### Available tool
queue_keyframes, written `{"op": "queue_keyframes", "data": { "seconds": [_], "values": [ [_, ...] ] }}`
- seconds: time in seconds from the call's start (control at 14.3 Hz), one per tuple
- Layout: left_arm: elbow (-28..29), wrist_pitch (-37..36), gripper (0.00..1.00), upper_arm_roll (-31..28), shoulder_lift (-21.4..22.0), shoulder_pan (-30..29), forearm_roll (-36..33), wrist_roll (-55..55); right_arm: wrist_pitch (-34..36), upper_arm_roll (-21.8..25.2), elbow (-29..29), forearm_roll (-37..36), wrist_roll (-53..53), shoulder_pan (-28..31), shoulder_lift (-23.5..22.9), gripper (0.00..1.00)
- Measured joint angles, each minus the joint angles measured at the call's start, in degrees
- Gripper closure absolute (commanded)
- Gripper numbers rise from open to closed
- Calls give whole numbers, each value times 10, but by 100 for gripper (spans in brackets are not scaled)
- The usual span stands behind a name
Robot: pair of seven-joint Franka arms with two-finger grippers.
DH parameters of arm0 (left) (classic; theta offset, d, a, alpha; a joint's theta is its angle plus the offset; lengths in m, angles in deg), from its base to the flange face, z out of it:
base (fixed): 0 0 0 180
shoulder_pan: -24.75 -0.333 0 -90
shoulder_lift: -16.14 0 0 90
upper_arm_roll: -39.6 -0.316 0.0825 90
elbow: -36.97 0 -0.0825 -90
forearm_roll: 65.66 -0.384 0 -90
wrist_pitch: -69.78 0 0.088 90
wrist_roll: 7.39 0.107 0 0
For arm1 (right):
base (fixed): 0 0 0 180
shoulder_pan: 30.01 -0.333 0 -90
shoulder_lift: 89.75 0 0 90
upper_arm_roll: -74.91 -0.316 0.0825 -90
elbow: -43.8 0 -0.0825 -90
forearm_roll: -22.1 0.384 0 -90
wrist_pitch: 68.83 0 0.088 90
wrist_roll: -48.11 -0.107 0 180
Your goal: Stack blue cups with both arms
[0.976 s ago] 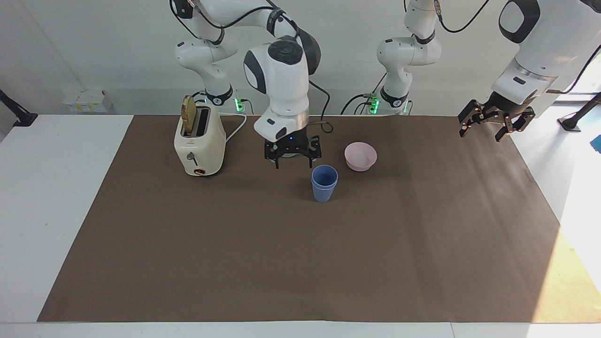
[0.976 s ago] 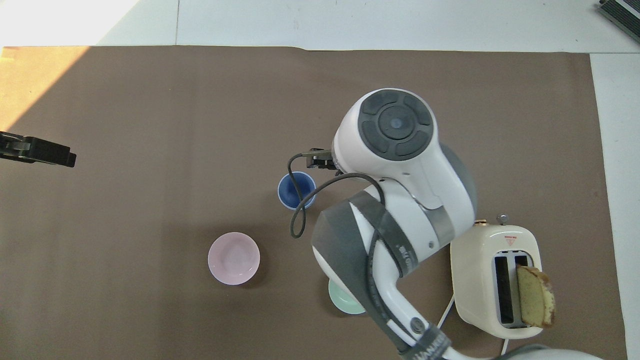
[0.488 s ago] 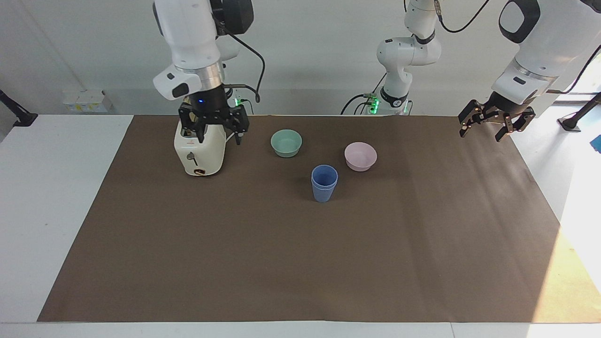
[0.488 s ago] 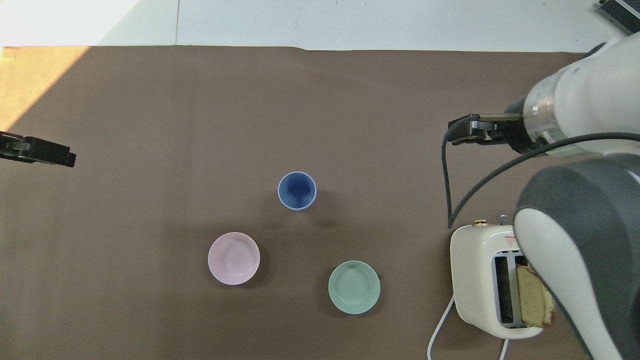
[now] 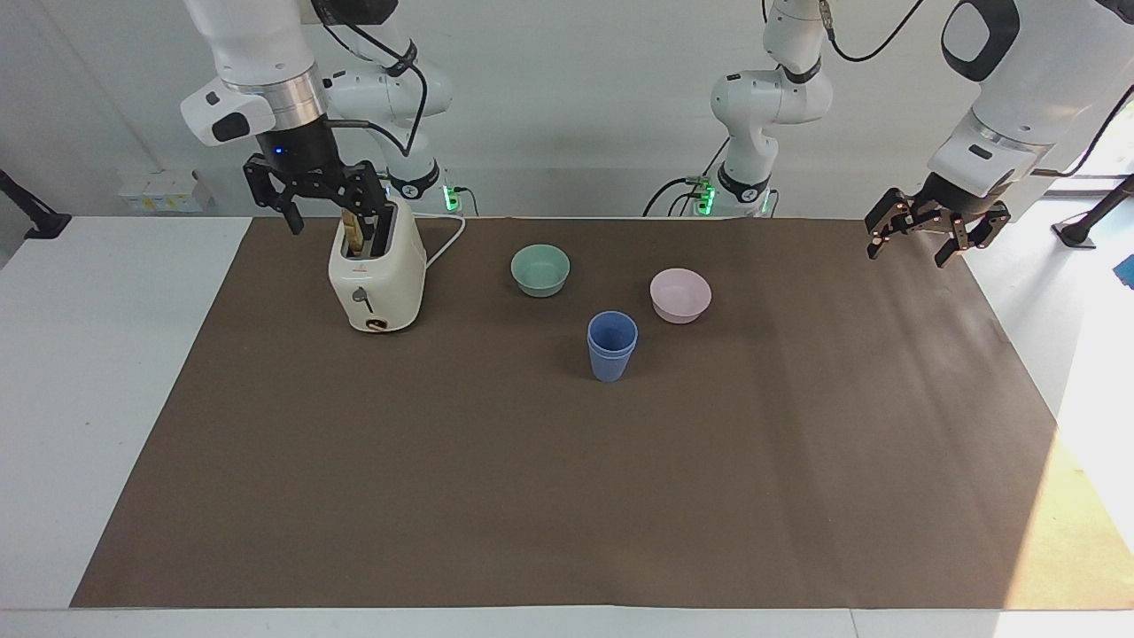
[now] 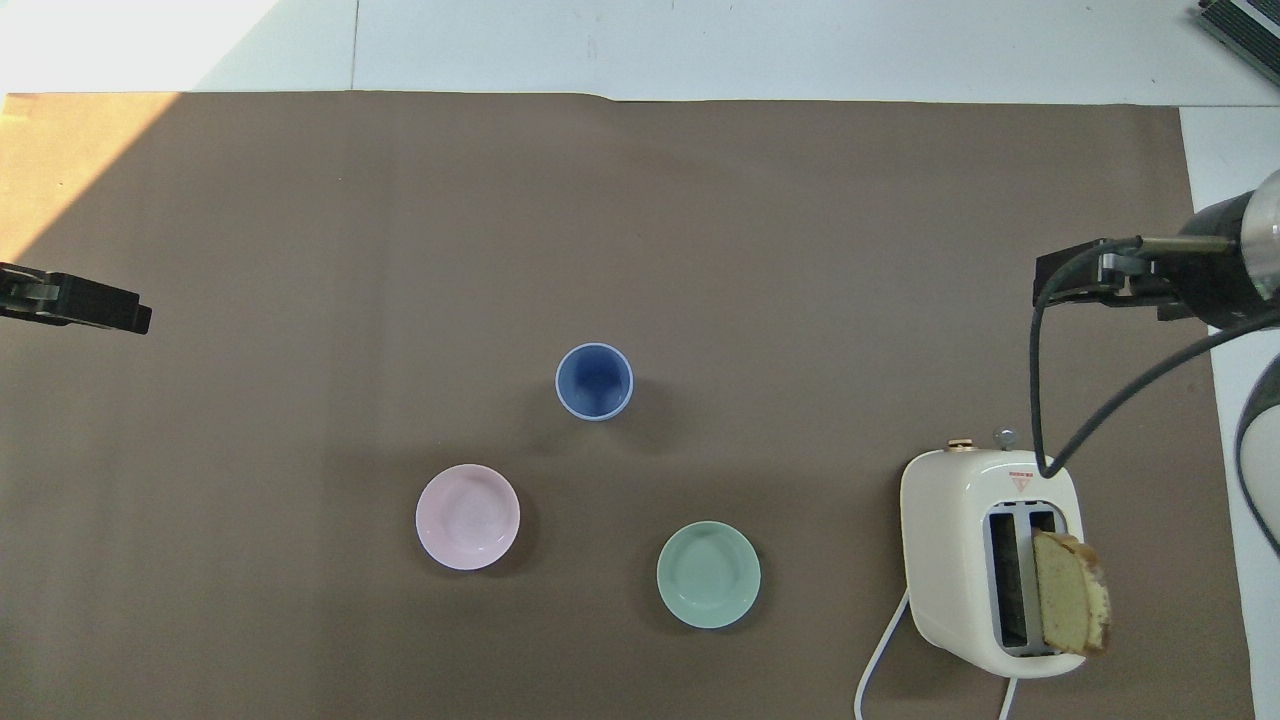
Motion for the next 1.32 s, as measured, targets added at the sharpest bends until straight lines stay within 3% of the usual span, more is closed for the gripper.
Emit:
{"op": "queue_keyframes", "data": {
  "seconds": [0.28,1.32],
  "values": [
    [0,0,0,0,0,0,0,0,0,0,-2,0,39,30,1,0],
    [0,0,0,0,0,0,0,0,-1,-3,-13,1,90,35,8,0]
  ]
}}
